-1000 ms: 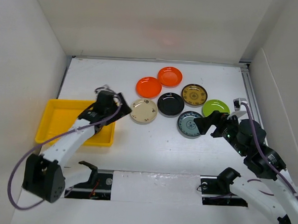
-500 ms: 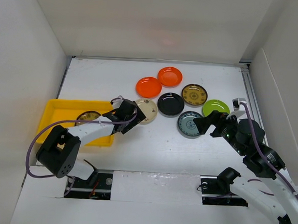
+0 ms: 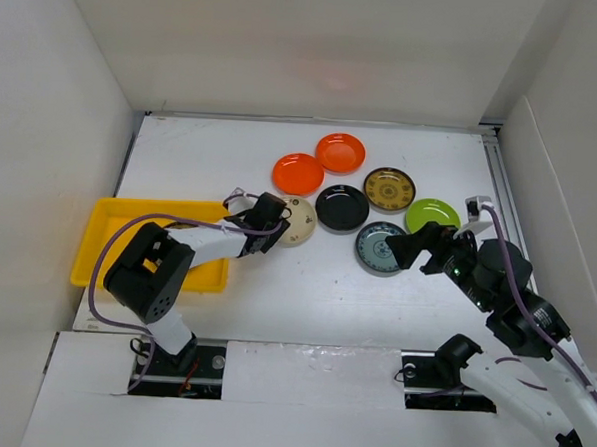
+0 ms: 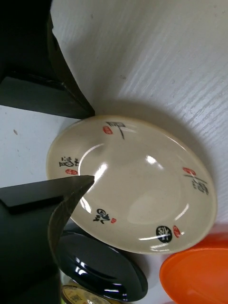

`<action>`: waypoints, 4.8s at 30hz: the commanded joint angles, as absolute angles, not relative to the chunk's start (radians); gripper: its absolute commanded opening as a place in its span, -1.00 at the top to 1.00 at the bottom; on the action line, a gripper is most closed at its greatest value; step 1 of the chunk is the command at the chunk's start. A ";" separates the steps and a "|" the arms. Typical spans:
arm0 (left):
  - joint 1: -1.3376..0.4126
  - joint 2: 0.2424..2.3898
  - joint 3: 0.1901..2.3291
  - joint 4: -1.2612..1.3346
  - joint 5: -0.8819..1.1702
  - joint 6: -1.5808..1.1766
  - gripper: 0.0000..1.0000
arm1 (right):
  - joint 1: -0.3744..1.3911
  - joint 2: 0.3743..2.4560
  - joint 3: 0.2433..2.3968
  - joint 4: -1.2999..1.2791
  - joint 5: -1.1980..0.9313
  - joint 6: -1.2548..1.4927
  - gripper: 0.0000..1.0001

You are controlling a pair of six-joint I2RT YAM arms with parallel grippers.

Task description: Place the plates into the plastic bin on the countertop

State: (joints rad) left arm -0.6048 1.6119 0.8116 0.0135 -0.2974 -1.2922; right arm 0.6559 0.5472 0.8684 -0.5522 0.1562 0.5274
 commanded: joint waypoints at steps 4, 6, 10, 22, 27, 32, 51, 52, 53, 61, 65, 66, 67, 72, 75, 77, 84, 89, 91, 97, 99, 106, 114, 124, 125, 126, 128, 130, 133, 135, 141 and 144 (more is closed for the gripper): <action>-0.603 1.657 0.822 -0.060 -0.328 -1.368 0.30 | 0.658 0.522 0.877 -0.523 0.146 0.511 -1.00; -0.603 1.657 0.822 -0.060 -0.341 -1.368 0.45 | 0.658 0.511 0.887 -0.532 0.146 0.511 -1.00; -0.603 1.666 0.822 -0.101 -0.350 -1.379 0.77 | 0.658 0.502 0.887 -0.532 0.146 0.511 -1.00; -0.603 1.500 0.983 -0.323 -0.492 -1.356 1.00 | 0.658 0.502 0.905 -0.541 0.146 0.511 -1.00; -0.491 1.394 1.038 -0.426 -0.479 -1.296 1.00 | 0.658 0.492 0.905 -0.551 0.146 0.502 -1.00; -0.371 1.264 0.970 -0.502 -0.479 -1.305 1.00 | 0.658 0.492 0.914 -0.551 0.155 0.483 -1.00; -0.021 0.802 0.588 -0.697 -0.514 -1.364 1.00 | 0.658 0.474 0.923 -0.552 0.026 0.436 -1.00; -0.021 0.819 0.578 -0.678 -0.500 -1.364 1.00 | 0.658 0.474 0.923 -0.552 0.026 0.436 -1.00; -0.021 0.834 0.560 -0.669 -0.500 -1.364 1.00 | 0.658 0.463 0.923 -0.552 0.015 0.436 -1.00; -0.021 0.871 0.589 -0.598 -0.500 -1.304 0.25 | 0.658 0.463 0.956 -0.583 0.015 0.414 -1.00; -0.021 0.844 0.689 -0.595 -0.468 -1.198 -0.79 | 0.658 0.463 0.965 -0.583 0.015 0.414 -1.00; -0.056 0.844 0.710 -0.595 -0.459 -1.181 -0.99 | 0.658 0.463 0.965 -0.583 0.015 0.414 -1.00; -0.070 0.844 0.728 -0.568 -0.445 -1.110 -0.99 | 0.658 0.463 0.965 -0.583 0.015 0.414 -1.00; -0.071 0.899 0.736 -0.207 -0.018 -0.865 -0.99 | 0.658 0.463 0.965 -0.601 0.077 0.414 -1.00; -0.228 1.043 0.784 -0.101 0.057 -0.850 -0.99 | 0.658 0.463 0.965 -0.601 0.143 0.414 -1.00; -0.516 1.170 0.897 -0.129 -0.161 -0.841 -0.99 | 0.658 0.476 0.965 -0.601 0.153 0.423 -1.00; -0.681 1.636 1.193 -0.080 -0.172 -0.890 -0.99 | 0.658 0.499 0.965 -0.589 0.144 0.468 -1.00; -0.681 1.849 1.310 -0.041 -0.138 -0.911 -0.99 | 0.658 0.508 0.965 -0.589 0.144 0.477 -1.00; -0.681 1.897 1.342 -0.064 -0.129 -0.925 -0.95 | 0.658 0.508 0.974 -0.598 0.144 0.477 -1.00; -0.681 2.002 1.373 -0.017 -0.110 -0.959 -0.51 | 0.658 0.517 0.983 -0.598 0.153 0.477 -1.00; -0.681 2.016 1.373 -0.017 -0.110 -0.968 -0.31 | 0.658 0.517 0.983 -0.598 0.163 0.477 -1.00; -0.681 2.074 1.382 -0.008 -0.092 -0.988 0.43 | 0.658 0.528 0.983 -0.589 0.153 0.477 -1.00; -0.681 2.022 1.361 -0.030 -0.135 -0.997 1.00 | 0.658 0.518 0.974 -0.589 0.153 0.486 -1.00; -0.637 1.633 1.344 -0.290 -0.356 -1.015 1.00 | 0.658 0.518 0.974 -0.589 0.153 0.486 -1.00; -0.593 1.593 1.313 -0.290 -0.368 -1.038 1.00 | 0.658 0.509 0.974 -0.589 0.153 0.477 -1.00; -0.563 1.553 1.280 -0.299 -0.368 -1.052 1.00 | 0.658 0.509 0.974 -0.589 0.153 0.477 -1.00; -0.490 1.435 1.163 -0.299 -0.345 -1.063 1.00 | 0.658 0.509 0.965 -0.589 0.144 0.465 -1.00; -0.376 1.355 1.052 -0.319 -0.336 -1.086 1.00 | 0.658 0.500 0.965 -0.580 0.144 0.465 -1.00; -0.234 1.175 0.942 -0.374 -0.336 -1.126 1.00 | 0.658 0.500 0.956 -0.569 0.123 0.445 -1.00; -0.157 1.039 0.836 -0.420 -0.336 -1.163 1.00 | 0.658 0.512 0.945 -0.542 0.094 0.445 -1.00; -0.081 0.870 0.744 -0.589 -0.457 -1.255 1.00 | 0.658 0.551 0.954 -0.523 0.022 0.417 -1.00; -0.081 0.829 0.715 -0.675 -0.523 -1.324 1.00 | 0.658 0.551 0.954 -0.514 -0.004 0.408 -1.00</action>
State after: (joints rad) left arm -0.0830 0.8654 0.7399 -0.5739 -0.4129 -1.2091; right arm 0.6559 0.5549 0.9405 -0.5892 0.0479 0.4328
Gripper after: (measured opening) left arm 0.032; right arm 0.999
